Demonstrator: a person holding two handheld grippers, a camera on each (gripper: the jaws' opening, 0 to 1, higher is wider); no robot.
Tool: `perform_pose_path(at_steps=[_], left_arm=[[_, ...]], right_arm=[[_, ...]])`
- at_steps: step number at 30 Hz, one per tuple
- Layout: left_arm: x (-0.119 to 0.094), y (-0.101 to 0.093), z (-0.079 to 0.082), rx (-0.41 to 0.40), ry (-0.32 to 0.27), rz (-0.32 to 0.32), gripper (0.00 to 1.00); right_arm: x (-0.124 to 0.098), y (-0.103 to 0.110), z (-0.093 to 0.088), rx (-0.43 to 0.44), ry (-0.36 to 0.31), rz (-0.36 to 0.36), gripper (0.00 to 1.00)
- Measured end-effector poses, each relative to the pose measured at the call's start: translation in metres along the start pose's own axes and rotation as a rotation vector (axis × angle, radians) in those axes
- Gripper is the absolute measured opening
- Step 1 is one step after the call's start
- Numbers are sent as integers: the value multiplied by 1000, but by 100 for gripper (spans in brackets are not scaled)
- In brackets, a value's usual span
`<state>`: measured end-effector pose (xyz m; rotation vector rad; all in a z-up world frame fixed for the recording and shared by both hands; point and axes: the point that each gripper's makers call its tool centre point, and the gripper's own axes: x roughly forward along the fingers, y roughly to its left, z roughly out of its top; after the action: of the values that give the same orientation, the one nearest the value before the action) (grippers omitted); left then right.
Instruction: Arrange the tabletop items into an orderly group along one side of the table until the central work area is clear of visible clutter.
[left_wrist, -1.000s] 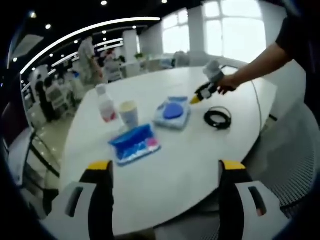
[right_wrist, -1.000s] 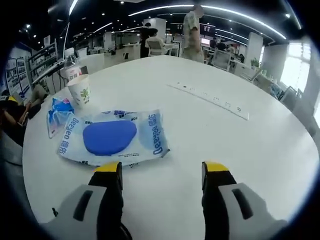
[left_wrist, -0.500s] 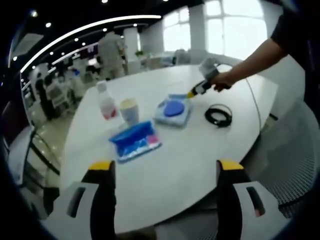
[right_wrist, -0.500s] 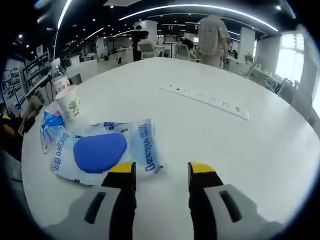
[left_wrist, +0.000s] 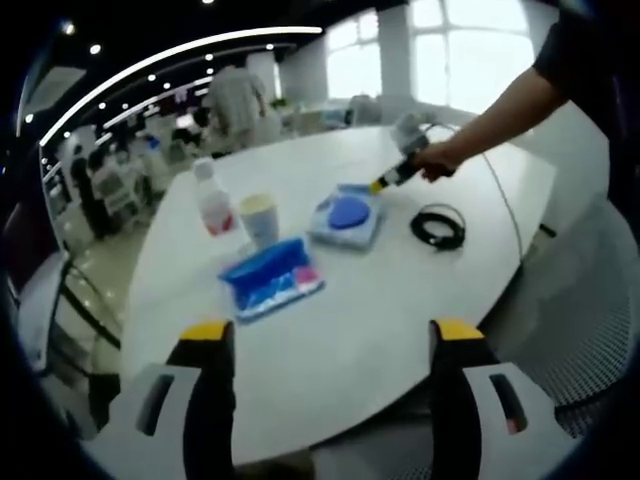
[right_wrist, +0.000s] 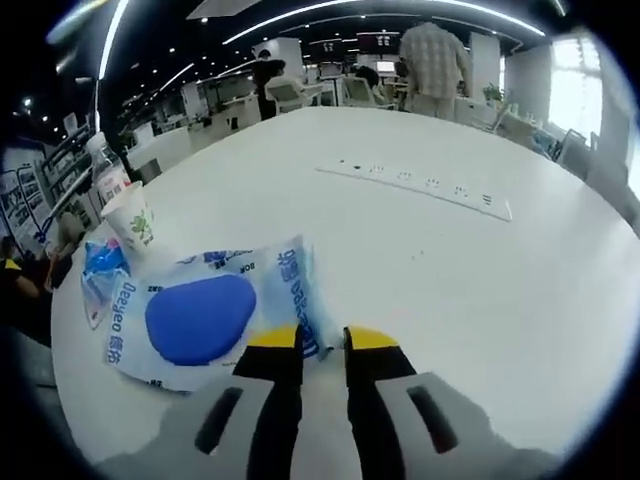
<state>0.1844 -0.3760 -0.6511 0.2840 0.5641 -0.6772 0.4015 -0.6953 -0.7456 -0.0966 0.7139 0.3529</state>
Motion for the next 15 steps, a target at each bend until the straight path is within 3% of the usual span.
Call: perform_pose_path(at_steps=[7, 15], left_arm=[[-1, 0, 0, 5, 0, 2, 75], [-1, -1, 0, 17, 0, -6, 73]], right_arm=[[-8, -1, -7, -44, 18, -14, 7], [-24, -5, -23, 17, 44, -92, 6]])
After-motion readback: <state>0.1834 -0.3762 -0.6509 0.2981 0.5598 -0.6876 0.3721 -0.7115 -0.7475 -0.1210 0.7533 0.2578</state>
